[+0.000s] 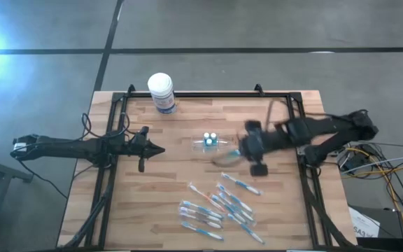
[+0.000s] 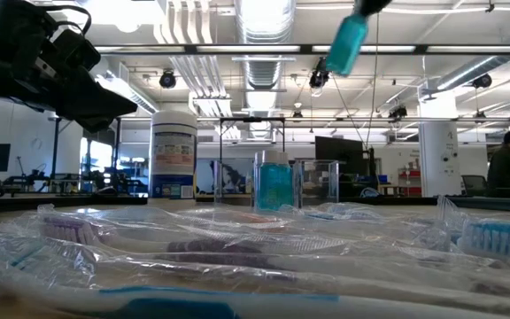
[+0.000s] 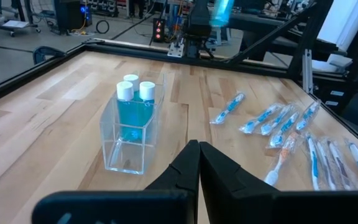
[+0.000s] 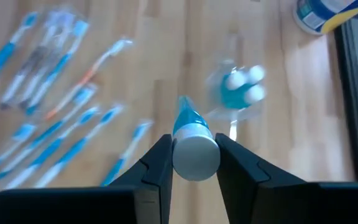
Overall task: Pick & Place toothbrushing station
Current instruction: Put the blue mouthwash in the transparent organizer
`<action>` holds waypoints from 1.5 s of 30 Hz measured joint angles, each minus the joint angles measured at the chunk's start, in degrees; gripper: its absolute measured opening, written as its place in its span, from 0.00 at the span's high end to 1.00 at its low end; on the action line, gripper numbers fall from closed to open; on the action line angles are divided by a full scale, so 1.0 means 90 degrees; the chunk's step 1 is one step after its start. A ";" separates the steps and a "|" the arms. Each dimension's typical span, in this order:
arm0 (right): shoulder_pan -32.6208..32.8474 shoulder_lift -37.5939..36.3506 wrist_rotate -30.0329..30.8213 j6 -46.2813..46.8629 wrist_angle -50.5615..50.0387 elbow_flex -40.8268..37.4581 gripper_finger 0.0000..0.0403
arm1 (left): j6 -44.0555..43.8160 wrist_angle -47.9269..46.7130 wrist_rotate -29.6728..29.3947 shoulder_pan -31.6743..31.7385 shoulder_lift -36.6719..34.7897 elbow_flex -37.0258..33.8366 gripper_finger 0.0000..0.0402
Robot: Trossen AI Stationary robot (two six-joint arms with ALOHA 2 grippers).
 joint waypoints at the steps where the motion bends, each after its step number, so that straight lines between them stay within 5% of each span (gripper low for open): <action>1: -0.0268 0.0134 -0.0215 -0.0307 -0.0009 0.0137 0.78 | 0.0039 0.0000 0.0000 0.0000 0.0000 0.0000 0.97; 12: -0.1844 0.2063 -0.1882 -0.2938 -0.0497 0.1778 0.78 | 0.0406 0.0000 -0.0024 -0.0001 0.0000 0.0000 0.97; 27: -0.2288 0.3978 -0.1907 -0.4105 -0.1837 0.3573 0.78 | 0.0578 0.0000 -0.0024 -0.0001 0.0000 0.0000 0.97; 45: -0.2375 0.4160 -0.1840 -0.4204 -0.1595 0.3360 0.78 | 0.0578 -0.0005 -0.0024 -0.0001 0.0000 0.0000 0.97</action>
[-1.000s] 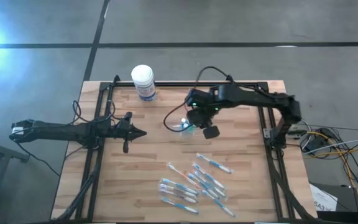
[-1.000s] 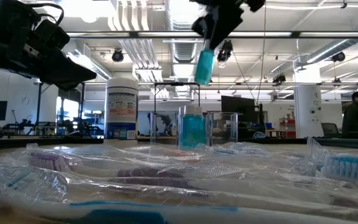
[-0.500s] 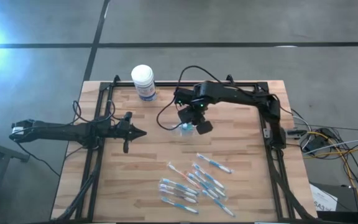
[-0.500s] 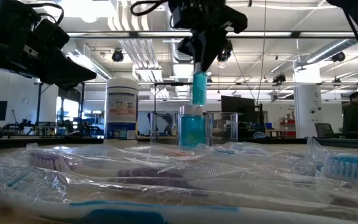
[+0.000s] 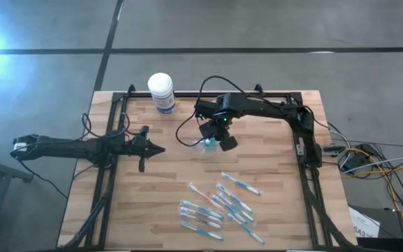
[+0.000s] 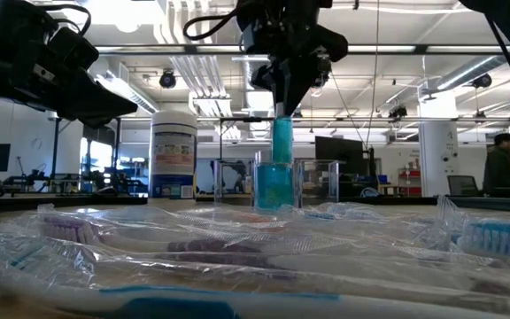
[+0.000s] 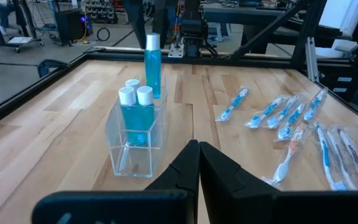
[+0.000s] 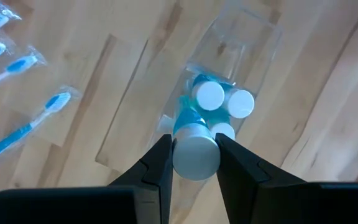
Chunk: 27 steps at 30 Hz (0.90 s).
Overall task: Pick & Place toothbrushing station
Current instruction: Put the blue mouthwash in the transparent organizer
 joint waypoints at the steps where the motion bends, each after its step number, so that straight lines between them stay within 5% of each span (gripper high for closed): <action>1: -0.0002 0.0000 0.0000 0.0019 0.0037 -0.0041 0.78 | 0.0000 0.0000 0.0000 0.0000 0.0000 0.0000 0.97; 27: -0.0002 -0.0002 0.0070 0.0085 0.0796 -0.1046 0.78 | 0.0000 -0.0002 0.0000 0.0000 0.0000 0.0000 0.97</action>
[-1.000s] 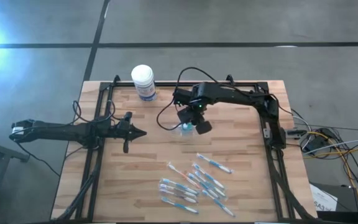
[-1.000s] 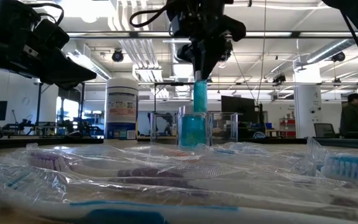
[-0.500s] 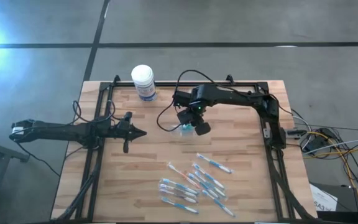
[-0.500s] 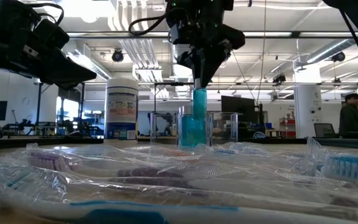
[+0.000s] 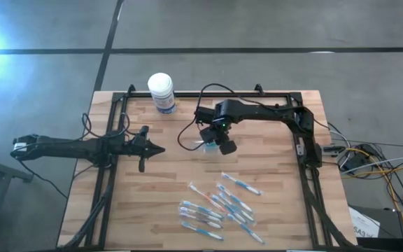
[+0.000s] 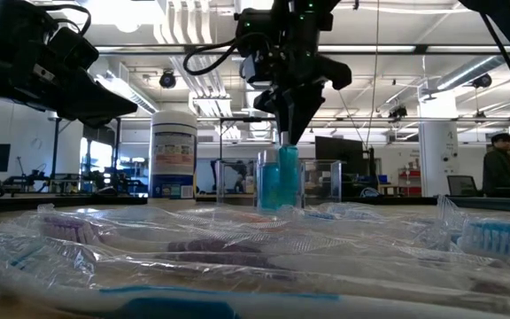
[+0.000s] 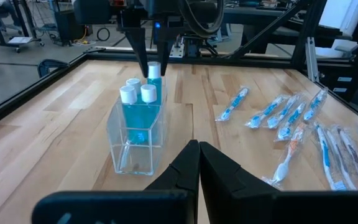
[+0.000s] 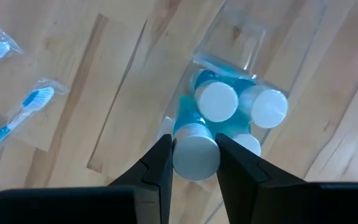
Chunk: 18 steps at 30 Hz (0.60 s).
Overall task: Pick & Place toothbrushing station
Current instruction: Put the blue mouthwash in the transparent organizer
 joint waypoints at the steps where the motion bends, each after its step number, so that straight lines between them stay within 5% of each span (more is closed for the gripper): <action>1: 0.0000 0.0000 0.0000 0.0000 0.0046 -0.0014 0.78 | 0.0000 0.0000 0.0000 0.0002 0.0000 0.0000 0.97; 18: 0.0000 0.0000 0.0134 0.0000 0.0315 -0.0282 0.77 | 0.0000 -0.0051 0.0000 0.0002 -0.0002 0.0000 0.97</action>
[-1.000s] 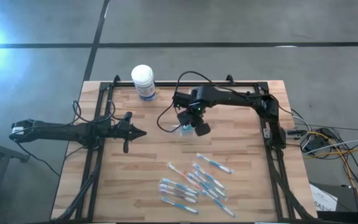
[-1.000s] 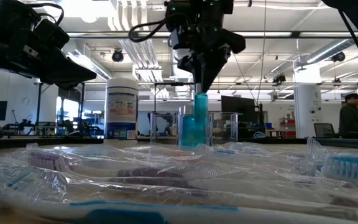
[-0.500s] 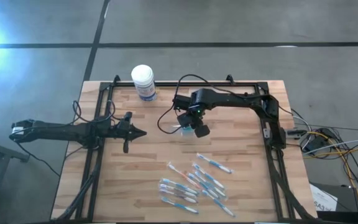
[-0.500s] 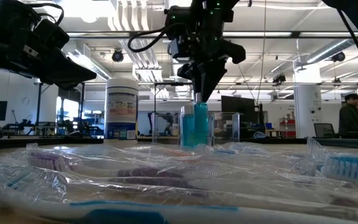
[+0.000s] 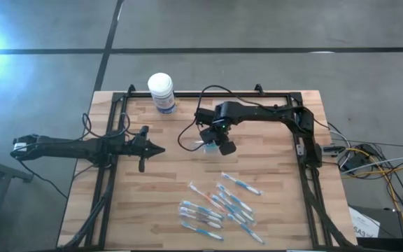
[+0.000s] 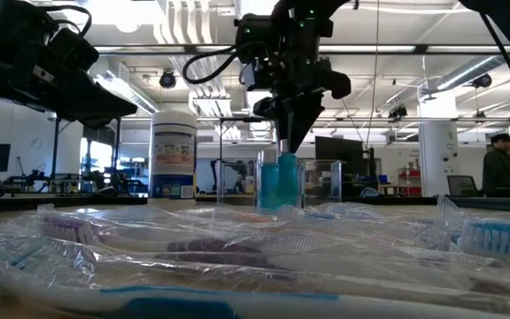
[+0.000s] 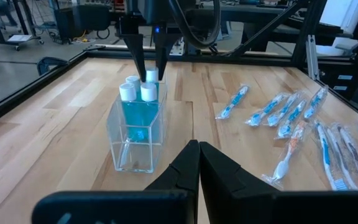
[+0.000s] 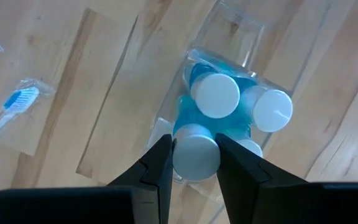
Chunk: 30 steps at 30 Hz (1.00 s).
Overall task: Pick & Place toothbrushing station
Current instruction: Put the blue mouthwash in the transparent organizer, then put the blue toothbrush in the transparent organizer
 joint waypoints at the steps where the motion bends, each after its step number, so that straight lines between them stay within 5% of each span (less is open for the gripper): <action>1: 0.0000 0.0000 0.0000 0.0000 0.0014 -0.0011 0.77 | 0.0000 0.0000 0.0000 0.0000 0.0002 0.0000 0.97; 21: 0.0002 -0.0027 0.0007 0.0183 -0.0023 -0.0012 0.59 | -0.0001 0.0000 0.0000 -0.0002 0.0001 0.0000 0.97; 30: 0.0000 -0.0115 0.0009 0.0831 -0.1644 0.1004 0.58 | -0.0027 0.0002 0.0000 -0.0002 0.0002 0.0000 0.97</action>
